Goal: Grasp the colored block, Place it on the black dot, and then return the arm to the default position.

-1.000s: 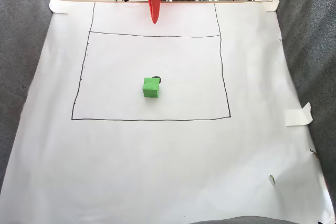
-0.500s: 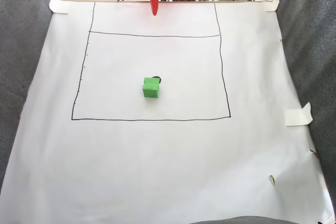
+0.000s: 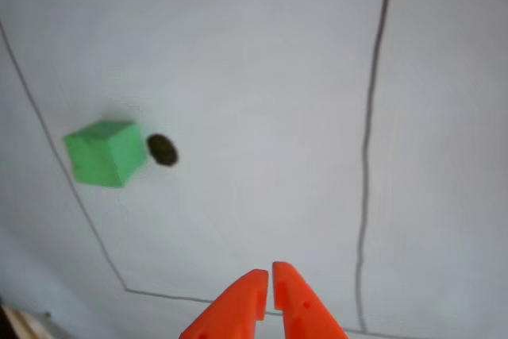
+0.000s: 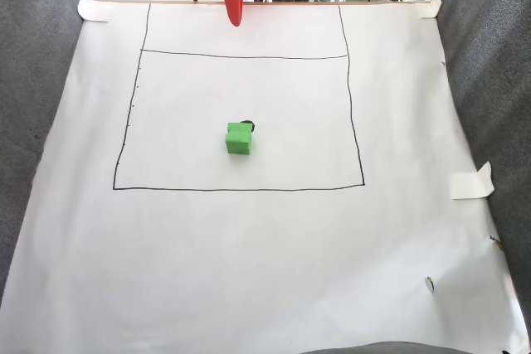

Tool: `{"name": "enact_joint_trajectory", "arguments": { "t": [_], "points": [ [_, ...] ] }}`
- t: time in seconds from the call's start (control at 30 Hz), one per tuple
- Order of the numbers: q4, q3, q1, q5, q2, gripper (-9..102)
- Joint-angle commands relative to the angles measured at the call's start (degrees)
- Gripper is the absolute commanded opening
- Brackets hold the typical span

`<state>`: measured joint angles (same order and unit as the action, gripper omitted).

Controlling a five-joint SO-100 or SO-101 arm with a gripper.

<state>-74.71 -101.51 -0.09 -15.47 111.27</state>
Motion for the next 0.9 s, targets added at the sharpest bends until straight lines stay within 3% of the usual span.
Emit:
{"name": "enact_joint_trajectory", "arguments": {
  "t": [0.0, 0.4, 0.67, 0.87],
  "points": [
    [-2.99, 13.45, 0.53, -1.85, -6.94, 0],
    [-10.81, 45.62, 4.04, -3.52, -35.60, 0],
    [-20.21, 70.40, 2.81, -1.76, -55.63, 0],
    [-22.68, 83.58, 0.62, -0.79, -66.45, 0]
  ]
}}
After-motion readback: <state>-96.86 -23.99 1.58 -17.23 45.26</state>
